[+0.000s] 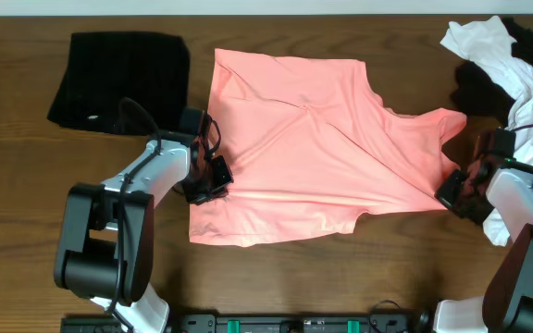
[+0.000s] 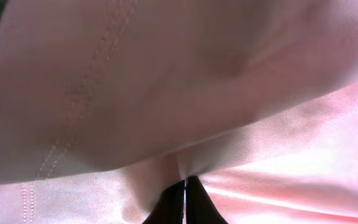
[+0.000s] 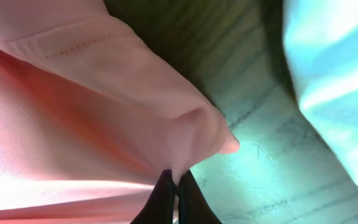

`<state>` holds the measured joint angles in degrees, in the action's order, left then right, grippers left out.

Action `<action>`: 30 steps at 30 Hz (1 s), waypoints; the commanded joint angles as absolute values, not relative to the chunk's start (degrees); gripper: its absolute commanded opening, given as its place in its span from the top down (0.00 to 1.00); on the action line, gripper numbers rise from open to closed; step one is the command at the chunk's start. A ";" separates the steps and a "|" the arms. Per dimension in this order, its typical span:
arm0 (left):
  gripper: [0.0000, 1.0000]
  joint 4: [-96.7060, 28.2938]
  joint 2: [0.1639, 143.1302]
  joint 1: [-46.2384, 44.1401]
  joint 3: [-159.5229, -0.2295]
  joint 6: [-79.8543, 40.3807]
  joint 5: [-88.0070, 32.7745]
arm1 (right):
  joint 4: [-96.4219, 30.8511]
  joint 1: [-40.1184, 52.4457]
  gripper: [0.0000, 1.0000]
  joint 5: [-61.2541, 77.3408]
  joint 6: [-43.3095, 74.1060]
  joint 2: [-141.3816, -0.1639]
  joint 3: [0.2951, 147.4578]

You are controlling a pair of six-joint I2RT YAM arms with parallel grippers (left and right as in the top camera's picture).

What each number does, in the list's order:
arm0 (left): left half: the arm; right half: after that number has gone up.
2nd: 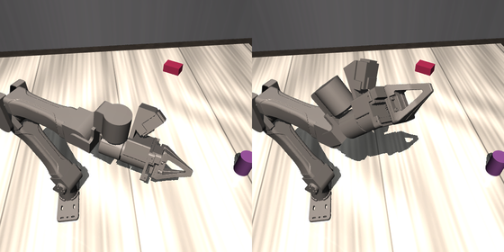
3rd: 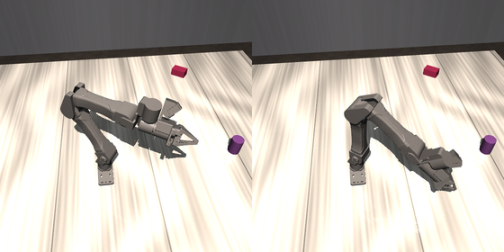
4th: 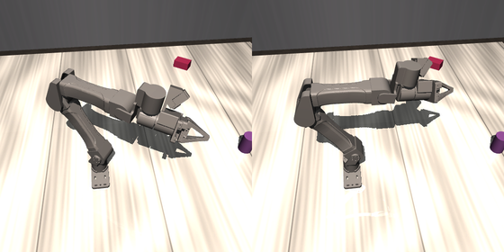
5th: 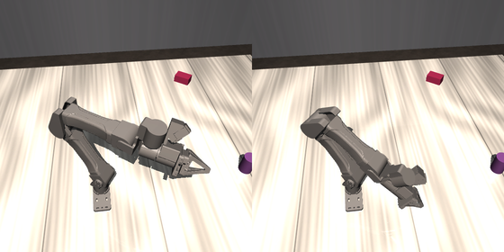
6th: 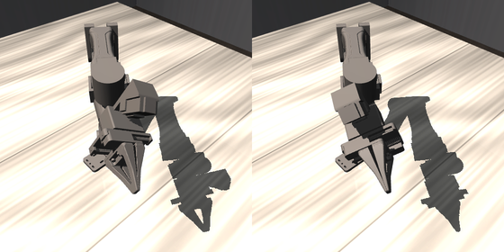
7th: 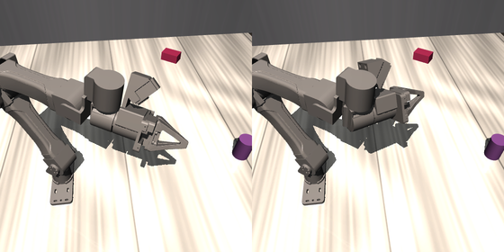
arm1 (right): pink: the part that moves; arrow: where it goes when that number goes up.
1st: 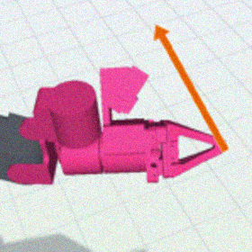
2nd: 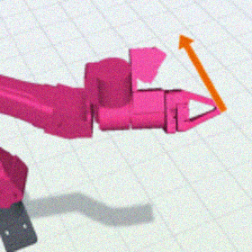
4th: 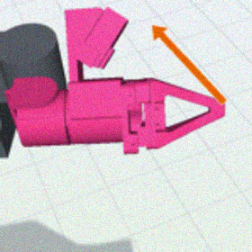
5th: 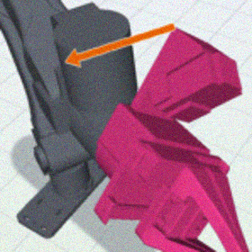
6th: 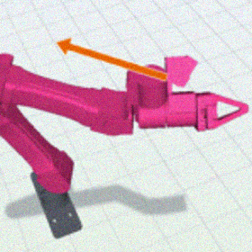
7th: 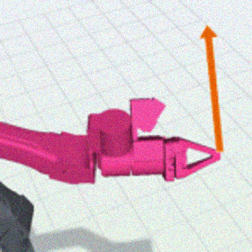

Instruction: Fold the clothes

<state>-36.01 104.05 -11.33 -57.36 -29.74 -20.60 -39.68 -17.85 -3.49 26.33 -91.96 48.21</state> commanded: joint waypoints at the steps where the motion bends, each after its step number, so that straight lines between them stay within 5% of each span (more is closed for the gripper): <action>1: 0.94 -36.64 107.07 -10.41 -55.35 -28.91 -12.36 | -40.05 -18.48 0.98 -4.99 26.09 -91.07 47.97; 3: 0.94 -36.64 107.07 -10.41 -55.35 -28.84 -12.36 | -39.97 -18.48 0.94 -4.95 26.09 -91.07 47.97; 5: 0.94 -36.64 107.04 -10.41 -55.35 -27.07 -12.36 | -39.59 -18.48 0.78 -4.93 26.06 -91.07 47.99; 8: 0.94 -37.23 107.02 -10.39 -55.68 -25.06 -12.23 | -38.92 -18.48 0.35 -3.99 24.32 -90.98 48.18; 12: 0.94 -39.11 105.82 -10.39 -56.93 -25.06 -10.39 | -39.22 -18.46 0.18 -2.63 22.46 -90.54 49.58; 30: 0.90 -47.44 81.17 -10.41 -57.25 -24.05 -6.35 | -47.92 -18.20 0.15 1.93 20.71 -76.44 52.73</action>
<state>-46.26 82.83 -10.70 -57.34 -24.95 -7.79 -46.83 -18.09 0.27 21.61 -77.25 51.81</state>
